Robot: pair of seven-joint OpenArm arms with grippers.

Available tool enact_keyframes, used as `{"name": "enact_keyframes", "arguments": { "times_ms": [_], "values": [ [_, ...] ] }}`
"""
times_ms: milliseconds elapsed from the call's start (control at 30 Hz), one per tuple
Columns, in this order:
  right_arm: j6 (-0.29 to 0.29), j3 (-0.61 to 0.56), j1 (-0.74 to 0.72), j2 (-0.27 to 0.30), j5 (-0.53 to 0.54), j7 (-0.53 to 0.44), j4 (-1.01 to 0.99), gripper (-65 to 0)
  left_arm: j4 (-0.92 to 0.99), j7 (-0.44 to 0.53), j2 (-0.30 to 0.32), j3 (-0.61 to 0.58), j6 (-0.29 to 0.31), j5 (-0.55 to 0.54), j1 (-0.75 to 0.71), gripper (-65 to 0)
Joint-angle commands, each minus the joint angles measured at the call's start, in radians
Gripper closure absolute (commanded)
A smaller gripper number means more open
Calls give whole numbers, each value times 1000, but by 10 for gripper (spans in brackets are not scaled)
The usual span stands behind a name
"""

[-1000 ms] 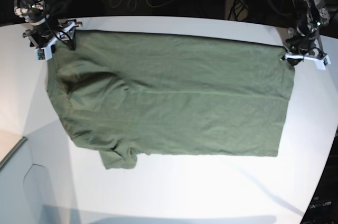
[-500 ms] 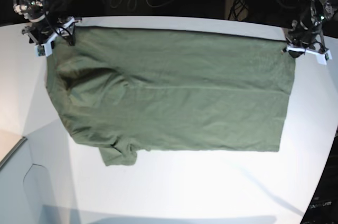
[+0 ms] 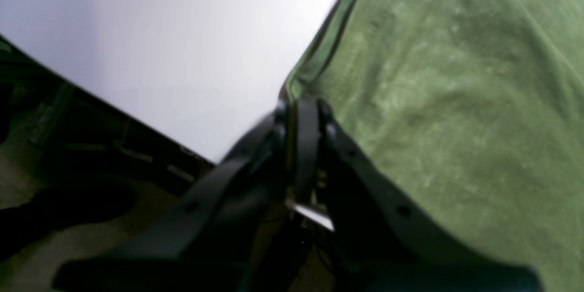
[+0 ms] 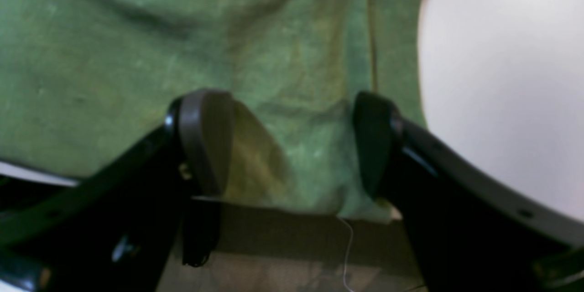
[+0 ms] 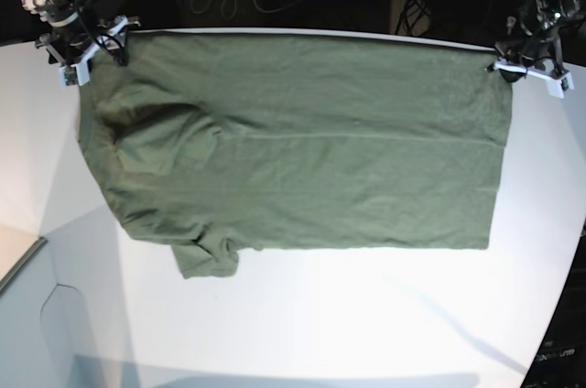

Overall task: Layout the t-shirt on the table in an organized manner, then fold the t-shirt properly
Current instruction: 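Hold the shoulder edge taut with both grippers and adjust grip, then fold the shoulder edge over toward the hem with both grippers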

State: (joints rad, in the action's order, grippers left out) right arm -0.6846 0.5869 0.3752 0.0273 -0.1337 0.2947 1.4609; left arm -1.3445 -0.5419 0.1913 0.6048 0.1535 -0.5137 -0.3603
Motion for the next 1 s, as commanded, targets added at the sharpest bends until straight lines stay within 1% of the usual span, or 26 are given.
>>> {"name": "enact_keyframes", "arguments": {
  "times_ms": [0, 133, 200, 233, 300, 400, 433, 500, 533, 600, 733, 867, 967],
  "values": [
    [-14, 8, 5, 7, 4, -2, 16, -414, -14, 1, 14, 5, -4, 2, -7, -5],
    [-14, 11, 2, 6, 6, -4, 73, -414, -14, 1, 15, 5, -4, 2, -4, -7],
    [-14, 12, -3, -13, 6, -4, 117, -414, -16, 1, 18, 5, -4, 2, -1, -33],
    [-14, 12, -5, -16, 6, -4, 140, -415, -16, 1, 18, 5, -4, 2, 0, -59],
    [-14, 12, -23, -20, 6, -1, 188, -415, -39, 1, 18, 5, -5, 2, 2, -132],
    [-14, 11, -54, -36, 6, 2, 231, -416, -108, 1, 14, 5, -5, 2, -6, -276],
    [-14, 8, -69, -36, 6, 4, 238, -417, -129, 1, 14, 5, -5, 3, -6, -315],
    [-14, 5, -104, -34, 3, 4, 242, -418, -169, 1, 12, 5, -5, 2, -7, -378],
    [-14, 3, -126, -34, 3, 4, 240, -418, -183, 1, 12, 5, -5, 2, -7, -397],
    [-14, 2, -184, -34, 3, 5, 232, -419, -212, 1, 12, 5, -5, 2, -1, -413],
    [-14, -15, -315, -27, 1, 5, 154, -419, -266, 1, 17, 5, -5, 2, 7, -415],
    [-14, -43, -451, 23, -1, 5, -4, -419, -261, 1, 17, 5, -5, 10, 71, -415],
    [-14, -66, -555, 67, -2, 5, -176, -419, -237, 1, 18, 4, -5, 11, 145, -415]
  ]
}}
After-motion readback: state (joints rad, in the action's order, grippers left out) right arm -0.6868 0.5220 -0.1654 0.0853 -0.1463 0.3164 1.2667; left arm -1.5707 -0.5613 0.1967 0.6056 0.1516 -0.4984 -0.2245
